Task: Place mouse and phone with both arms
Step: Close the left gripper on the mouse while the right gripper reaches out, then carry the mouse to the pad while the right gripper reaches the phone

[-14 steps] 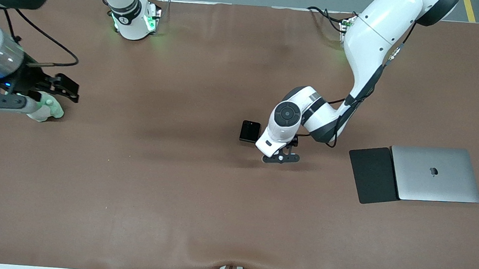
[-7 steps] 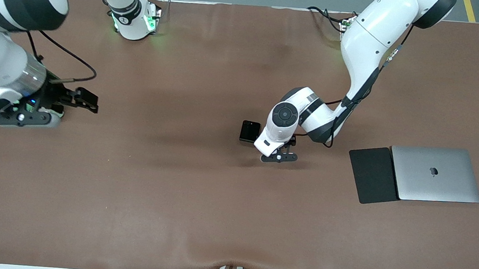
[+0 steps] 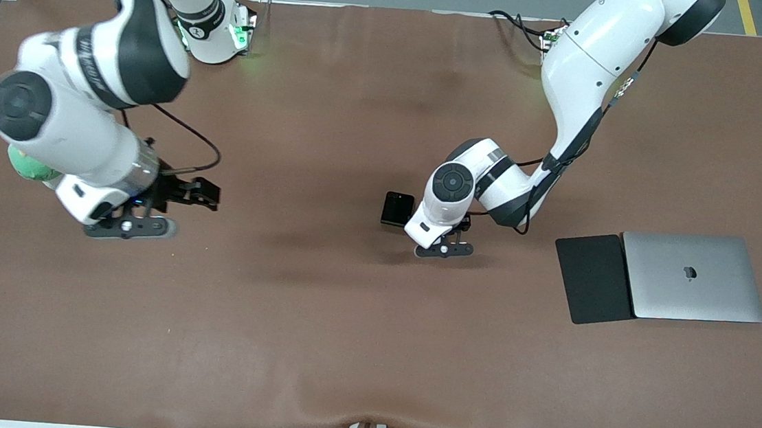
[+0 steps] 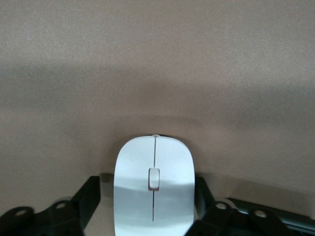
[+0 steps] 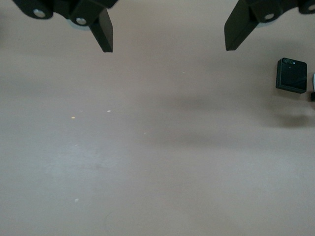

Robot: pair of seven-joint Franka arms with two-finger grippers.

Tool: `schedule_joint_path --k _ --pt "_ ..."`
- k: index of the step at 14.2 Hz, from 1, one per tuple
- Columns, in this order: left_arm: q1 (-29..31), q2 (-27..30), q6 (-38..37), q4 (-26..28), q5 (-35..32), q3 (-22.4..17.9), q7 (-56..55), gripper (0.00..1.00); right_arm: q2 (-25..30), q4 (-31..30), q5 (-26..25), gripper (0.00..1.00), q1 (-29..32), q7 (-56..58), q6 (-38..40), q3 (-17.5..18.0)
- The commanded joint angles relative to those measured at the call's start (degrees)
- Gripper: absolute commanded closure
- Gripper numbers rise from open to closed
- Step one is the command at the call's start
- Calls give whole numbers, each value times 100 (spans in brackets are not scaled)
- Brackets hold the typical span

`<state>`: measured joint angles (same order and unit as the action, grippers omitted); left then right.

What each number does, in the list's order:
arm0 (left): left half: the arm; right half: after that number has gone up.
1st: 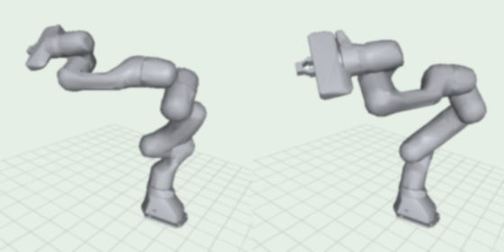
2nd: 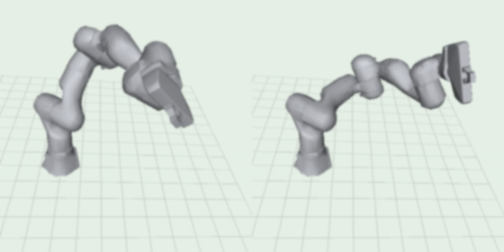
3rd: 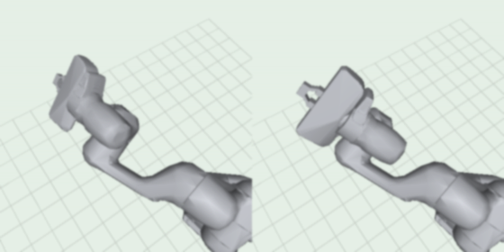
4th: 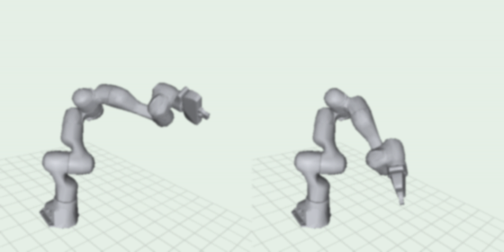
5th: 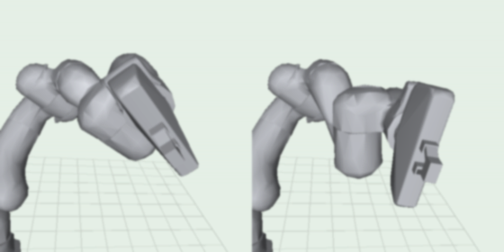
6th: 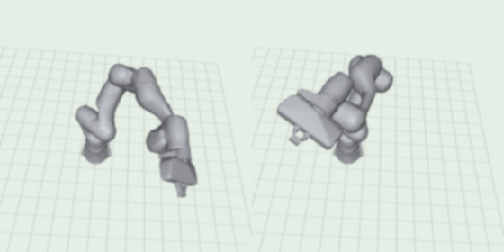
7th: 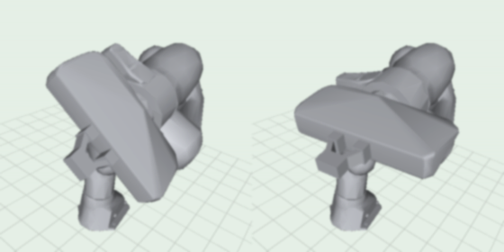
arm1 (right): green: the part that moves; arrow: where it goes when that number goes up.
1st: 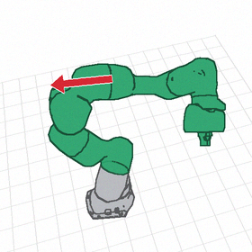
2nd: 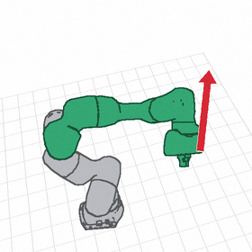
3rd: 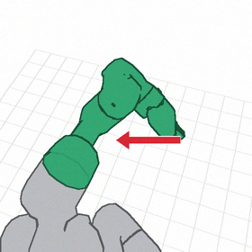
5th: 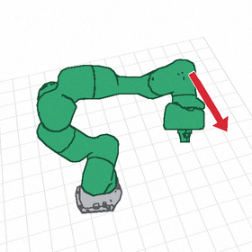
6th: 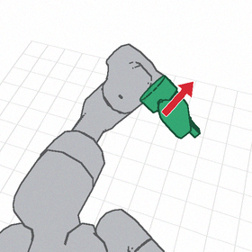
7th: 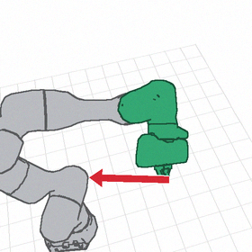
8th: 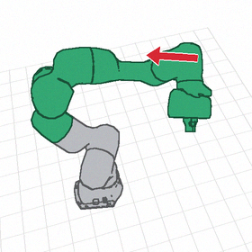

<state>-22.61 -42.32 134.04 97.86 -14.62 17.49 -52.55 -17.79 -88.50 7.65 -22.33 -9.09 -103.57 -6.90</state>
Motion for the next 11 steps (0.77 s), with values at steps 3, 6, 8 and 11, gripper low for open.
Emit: schedule_joint_path --k 3,6,8,11 --pt "-41 -22 113 5 -164 -17 -256 38 -321 -80 61 0 -482 -673 -470 -31" --pt "-7 30 70 23 -164 -17 -256 41 -497 -324 88 0 -772 -988 -1040 -31" --pt "38 223 17 145 -155 -9 -256 41 -541 -483 88 0 -887 -1068 -1322 -31" --pt "186 706 -219 347 -155 -9 -247 42 -699 -527 97 0 -1097 -1156 -1446 -31"
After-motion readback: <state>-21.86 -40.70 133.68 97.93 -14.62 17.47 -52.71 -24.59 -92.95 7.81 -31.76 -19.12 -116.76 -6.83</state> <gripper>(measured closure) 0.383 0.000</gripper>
